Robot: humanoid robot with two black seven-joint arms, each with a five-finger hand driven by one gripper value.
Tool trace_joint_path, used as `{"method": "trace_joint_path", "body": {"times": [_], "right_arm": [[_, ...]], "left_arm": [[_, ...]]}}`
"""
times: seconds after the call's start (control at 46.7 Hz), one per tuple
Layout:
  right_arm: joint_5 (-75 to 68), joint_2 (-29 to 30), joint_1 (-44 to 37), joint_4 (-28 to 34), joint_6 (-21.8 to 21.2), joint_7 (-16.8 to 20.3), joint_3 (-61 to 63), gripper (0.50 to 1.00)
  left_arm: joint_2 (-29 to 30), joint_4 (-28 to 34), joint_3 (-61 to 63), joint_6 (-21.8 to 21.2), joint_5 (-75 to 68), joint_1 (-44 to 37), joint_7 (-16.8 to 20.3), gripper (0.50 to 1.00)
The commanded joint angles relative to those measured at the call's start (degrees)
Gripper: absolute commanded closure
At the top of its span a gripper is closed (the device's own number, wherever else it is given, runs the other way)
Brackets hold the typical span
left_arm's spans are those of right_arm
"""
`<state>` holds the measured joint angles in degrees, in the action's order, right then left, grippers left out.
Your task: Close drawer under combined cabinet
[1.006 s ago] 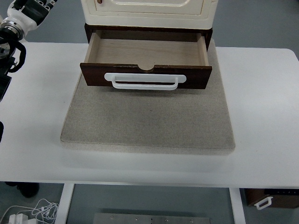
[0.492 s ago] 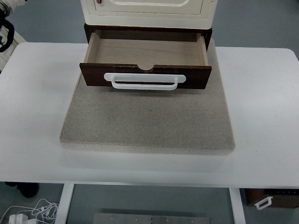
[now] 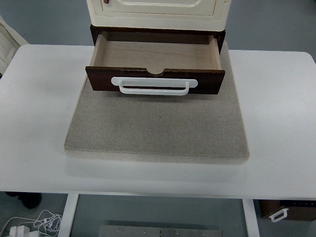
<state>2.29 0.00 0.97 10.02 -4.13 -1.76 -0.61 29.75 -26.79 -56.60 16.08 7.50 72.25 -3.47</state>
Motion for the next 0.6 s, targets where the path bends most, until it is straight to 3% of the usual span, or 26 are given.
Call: {"method": "trace_joint_path", "body": {"times": [0.0,0.214,0.385,0.578], "right_arm": [[0.0,0.0,0.0,0.0,0.0,0.01,0.0,0.548],[0.0,0.0,0.08,0.0,0.0,0.01,0.0,0.548],[0.0,0.0,0.0,0.0,0.0,0.01,0.0,0.548],[0.0,0.0,0.0,0.0,0.0,0.01,0.0,0.548]], "left_arm": [[1.54,-2.47,0.0,0.0,-0.38,0.43,0.13,0.504],[4.7,-11.16,-0.35,0.09,-5.13,1.4,0.13,0.504],[9.18,-21.8,-0.09,0.97,-5.48,1.14,0.92,0.504],[10.15,-29.18,-0.35,0.97,-9.25,1.58,0.92,0.504]]}}
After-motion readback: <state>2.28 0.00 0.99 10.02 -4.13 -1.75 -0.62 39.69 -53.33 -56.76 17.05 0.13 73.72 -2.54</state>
